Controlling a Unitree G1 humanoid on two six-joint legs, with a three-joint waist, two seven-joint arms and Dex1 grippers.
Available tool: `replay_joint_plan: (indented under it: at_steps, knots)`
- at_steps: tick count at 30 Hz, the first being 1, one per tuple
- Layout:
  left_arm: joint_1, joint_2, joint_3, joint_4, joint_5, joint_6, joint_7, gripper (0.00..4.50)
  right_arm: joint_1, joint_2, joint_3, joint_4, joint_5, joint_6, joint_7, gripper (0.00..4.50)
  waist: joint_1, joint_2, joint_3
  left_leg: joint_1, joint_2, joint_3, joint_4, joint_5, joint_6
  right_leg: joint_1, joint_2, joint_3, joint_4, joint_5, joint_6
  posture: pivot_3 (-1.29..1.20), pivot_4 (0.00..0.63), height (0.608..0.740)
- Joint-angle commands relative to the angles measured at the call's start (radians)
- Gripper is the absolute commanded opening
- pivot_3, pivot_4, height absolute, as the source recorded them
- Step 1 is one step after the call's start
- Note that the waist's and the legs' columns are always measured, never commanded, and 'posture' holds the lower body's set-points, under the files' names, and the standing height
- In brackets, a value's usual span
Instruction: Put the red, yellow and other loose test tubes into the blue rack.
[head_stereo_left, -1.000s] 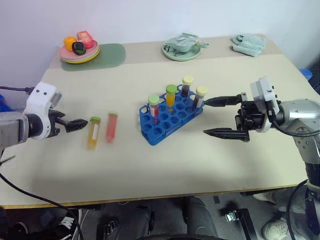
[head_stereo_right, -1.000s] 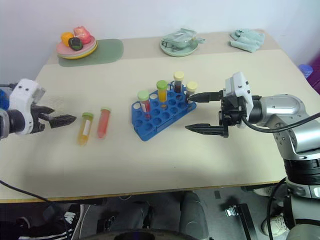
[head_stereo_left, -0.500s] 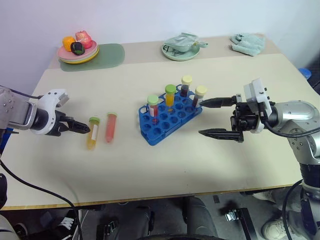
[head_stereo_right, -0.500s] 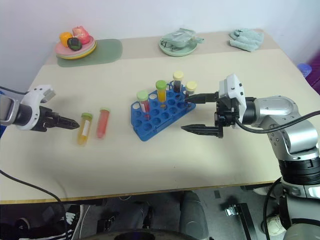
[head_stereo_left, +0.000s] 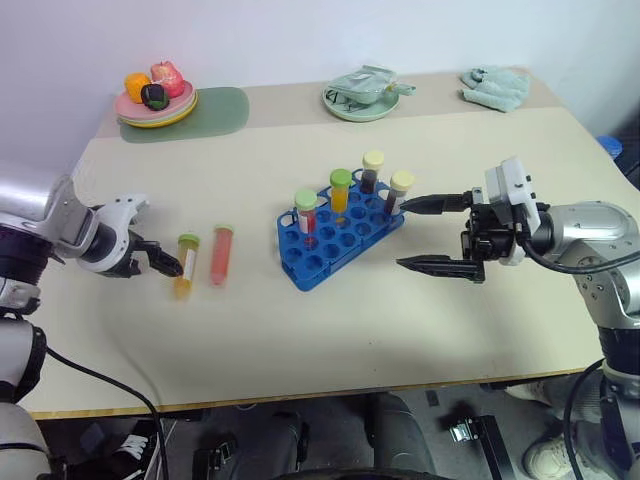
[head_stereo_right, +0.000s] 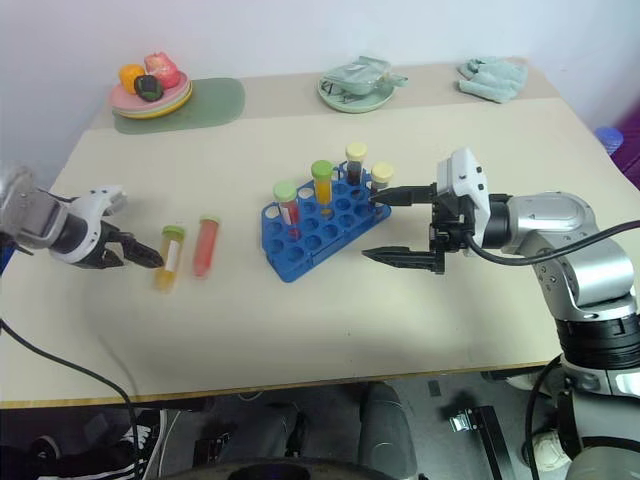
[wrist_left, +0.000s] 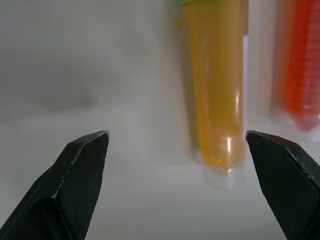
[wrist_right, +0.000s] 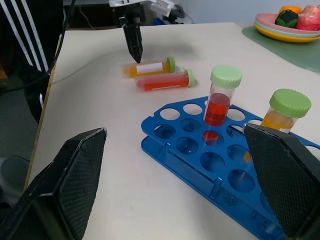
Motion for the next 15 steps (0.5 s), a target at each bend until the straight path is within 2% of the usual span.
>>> replay_joint_plan:
  at_steps: [1, 15]
  knots:
    - [-0.044, -0.006, -0.021, 0.043, 0.02, 0.008, -0.025, 4.5, -0.024, 0.005, -0.008, -0.009, -0.005, -0.018, 0.003, 4.46, 0.0, 0.0, 0.0, 0.0, 0.0, 0.0, 0.0, 0.0, 0.0, 0.0, 0.0, 0.0, 0.0, 0.0, 0.0, 0.0, 0.15, 0.74]
    - [-0.04, -0.072, 0.004, 0.083, 0.045, 0.008, 0.002, 4.5, -0.024, 0.013, -0.011, 0.005, -0.026, -0.024, -0.004, 4.46, -0.001, 0.0, 0.0, 0.0, 0.0, 0.0, 0.0, 0.0, 0.0, 0.0, 0.0, 0.0, 0.0, 0.0, 0.0, 0.0, 0.15, 0.74]
